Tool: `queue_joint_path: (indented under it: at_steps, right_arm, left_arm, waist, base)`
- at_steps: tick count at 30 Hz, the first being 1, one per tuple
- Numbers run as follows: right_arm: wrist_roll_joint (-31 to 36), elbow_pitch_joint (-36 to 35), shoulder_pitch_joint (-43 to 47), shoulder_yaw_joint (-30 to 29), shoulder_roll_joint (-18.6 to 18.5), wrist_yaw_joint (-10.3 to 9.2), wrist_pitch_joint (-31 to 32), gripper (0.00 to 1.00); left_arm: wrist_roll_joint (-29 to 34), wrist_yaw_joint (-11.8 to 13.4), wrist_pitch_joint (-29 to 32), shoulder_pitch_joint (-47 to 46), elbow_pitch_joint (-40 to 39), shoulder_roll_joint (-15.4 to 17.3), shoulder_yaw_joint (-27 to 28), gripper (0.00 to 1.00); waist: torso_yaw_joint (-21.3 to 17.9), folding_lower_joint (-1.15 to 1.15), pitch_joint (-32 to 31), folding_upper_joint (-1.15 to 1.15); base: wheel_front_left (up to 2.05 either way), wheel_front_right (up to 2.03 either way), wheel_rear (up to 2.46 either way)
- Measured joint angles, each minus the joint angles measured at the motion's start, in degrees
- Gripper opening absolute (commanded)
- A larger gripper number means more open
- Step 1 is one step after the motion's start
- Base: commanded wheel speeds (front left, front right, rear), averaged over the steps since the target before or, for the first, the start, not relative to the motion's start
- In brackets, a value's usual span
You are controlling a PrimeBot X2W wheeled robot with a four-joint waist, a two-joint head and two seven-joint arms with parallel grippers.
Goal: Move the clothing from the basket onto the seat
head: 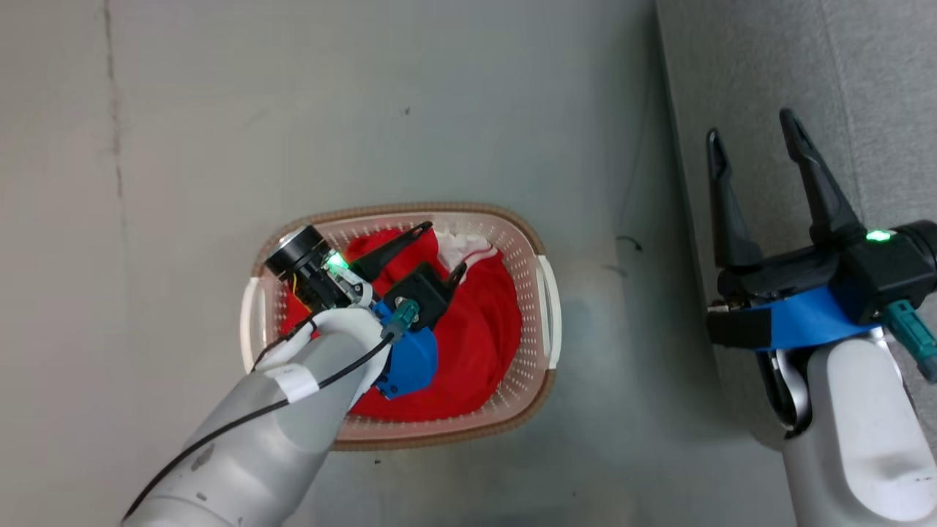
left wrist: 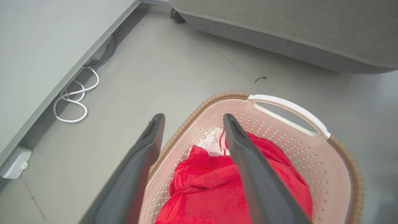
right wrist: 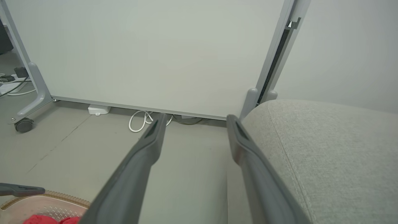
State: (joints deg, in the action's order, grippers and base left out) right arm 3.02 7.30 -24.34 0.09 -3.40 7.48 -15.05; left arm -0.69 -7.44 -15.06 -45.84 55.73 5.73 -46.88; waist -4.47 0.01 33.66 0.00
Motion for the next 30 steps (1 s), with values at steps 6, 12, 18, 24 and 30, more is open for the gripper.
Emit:
queue_joint_path:
  at_steps: [6, 12, 18, 24, 30]
  right_arm:
    - [0.0, -1.1, -1.9, 0.4, -0.5, 0.00, 0.0, 1.00]
    - [0.0, -2.4, -3.1, 0.4, -0.5, 0.00, 0.0, 1.00]
    - [-0.4, -3.9, -3.7, 0.6, -0.2, 0.00, 0.0, 1.00]
    - [-0.7, -5.9, -4.3, 0.8, 0.1, 0.00, 0.0, 1.00]
    - [-1.2, -7.9, -4.6, 1.3, 0.4, 0.00, 0.0, 1.00]
  left_arm:
    - [-0.8, 0.0, 0.0, -5.4, 5.9, 0.0, -7.4, 1.00]
    - [-0.8, 0.0, 0.0, -10.1, 11.9, 0.5, -13.7, 1.00]
    - [-0.9, 0.0, 0.4, -13.6, 15.9, 1.3, -18.8, 1.00]
    - [-2.2, 0.0, 3.1, -16.7, 17.3, 2.4, -21.7, 1.00]
    - [-3.3, 0.0, 5.4, -18.4, 17.7, 3.6, -23.8, 1.00]
  waist:
    - [-0.8, 0.00, 6.0, 0.00]
    - [-2.0, 0.00, 10.8, 0.00]
    - [-3.5, 0.00, 15.1, 0.00]
    - [-4.7, 0.00, 18.9, 0.00]
    - [-6.2, 0.00, 21.9, 0.00]
  base:
    - [0.00, 0.00, 0.00]
    - [0.00, 0.00, 0.00]
    - [0.00, 0.00, 0.00]
    - [0.00, 0.00, 0.00]
    - [0.00, 0.00, 0.00]
